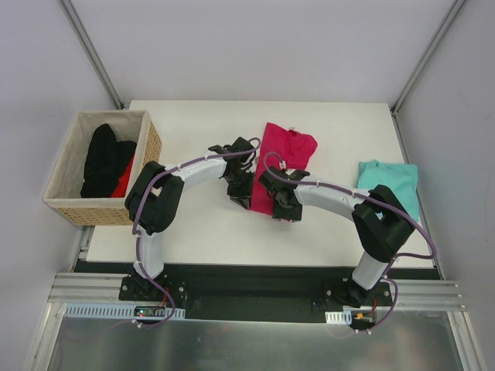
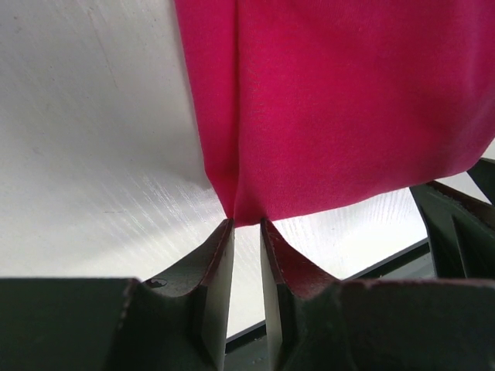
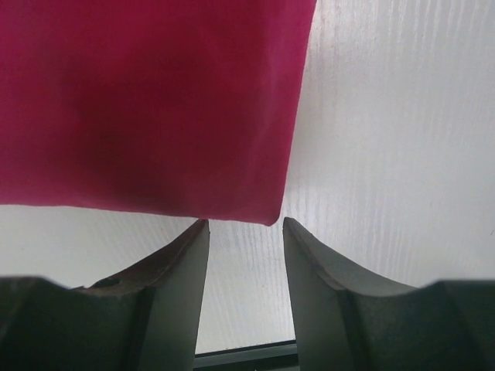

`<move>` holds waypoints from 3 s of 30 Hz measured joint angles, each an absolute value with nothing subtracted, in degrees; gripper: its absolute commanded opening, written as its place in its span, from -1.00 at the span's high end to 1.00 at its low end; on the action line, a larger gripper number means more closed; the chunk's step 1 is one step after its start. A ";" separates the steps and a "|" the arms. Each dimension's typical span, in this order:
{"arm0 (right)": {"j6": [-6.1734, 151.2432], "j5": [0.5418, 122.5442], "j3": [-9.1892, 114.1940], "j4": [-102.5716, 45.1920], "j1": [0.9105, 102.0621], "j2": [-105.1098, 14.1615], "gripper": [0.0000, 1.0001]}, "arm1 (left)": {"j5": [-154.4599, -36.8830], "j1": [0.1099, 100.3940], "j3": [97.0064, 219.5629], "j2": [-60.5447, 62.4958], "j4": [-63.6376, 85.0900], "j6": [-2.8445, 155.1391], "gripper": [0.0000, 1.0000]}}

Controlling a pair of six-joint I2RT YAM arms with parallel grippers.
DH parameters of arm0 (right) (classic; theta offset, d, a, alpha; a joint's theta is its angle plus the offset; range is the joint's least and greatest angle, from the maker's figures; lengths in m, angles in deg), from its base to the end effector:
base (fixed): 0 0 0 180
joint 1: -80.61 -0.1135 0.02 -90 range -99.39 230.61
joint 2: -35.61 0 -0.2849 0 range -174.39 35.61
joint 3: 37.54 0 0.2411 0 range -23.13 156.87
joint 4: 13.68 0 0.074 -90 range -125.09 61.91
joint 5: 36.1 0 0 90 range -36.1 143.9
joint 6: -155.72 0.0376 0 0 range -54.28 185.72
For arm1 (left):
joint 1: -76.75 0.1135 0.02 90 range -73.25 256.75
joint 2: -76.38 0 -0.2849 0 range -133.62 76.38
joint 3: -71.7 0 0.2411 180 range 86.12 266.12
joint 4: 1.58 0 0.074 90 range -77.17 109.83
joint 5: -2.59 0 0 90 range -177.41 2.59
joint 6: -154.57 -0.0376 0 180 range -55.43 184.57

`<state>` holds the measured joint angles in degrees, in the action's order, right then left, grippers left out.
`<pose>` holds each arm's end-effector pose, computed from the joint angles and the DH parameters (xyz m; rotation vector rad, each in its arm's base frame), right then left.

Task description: Fold and stack the t-shirts

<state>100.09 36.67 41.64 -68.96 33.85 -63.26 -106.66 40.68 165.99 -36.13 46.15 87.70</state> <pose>0.2269 0.2251 0.2076 -0.2419 2.7376 -0.0805 0.3182 -0.2471 0.2013 0.4241 2.8243 -0.7212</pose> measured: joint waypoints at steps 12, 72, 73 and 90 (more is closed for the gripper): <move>99.59 36.82 41.64 -68.15 35.03 -63.26 0.08 | -106.63 40.68 165.99 -36.24 46.15 87.75 0.42; 99.35 38.74 41.55 -67.23 35.90 -63.48 0.98 | -107.09 40.68 167.41 -39.78 46.26 87.73 1.00; 99.37 38.77 41.42 -67.16 35.90 -63.48 0.98 | -107.09 40.68 167.41 -39.78 46.26 87.73 1.00; 101.27 37.80 41.16 -68.04 32.80 -63.11 0.98 | -106.68 40.68 163.46 -31.82 46.39 87.77 1.00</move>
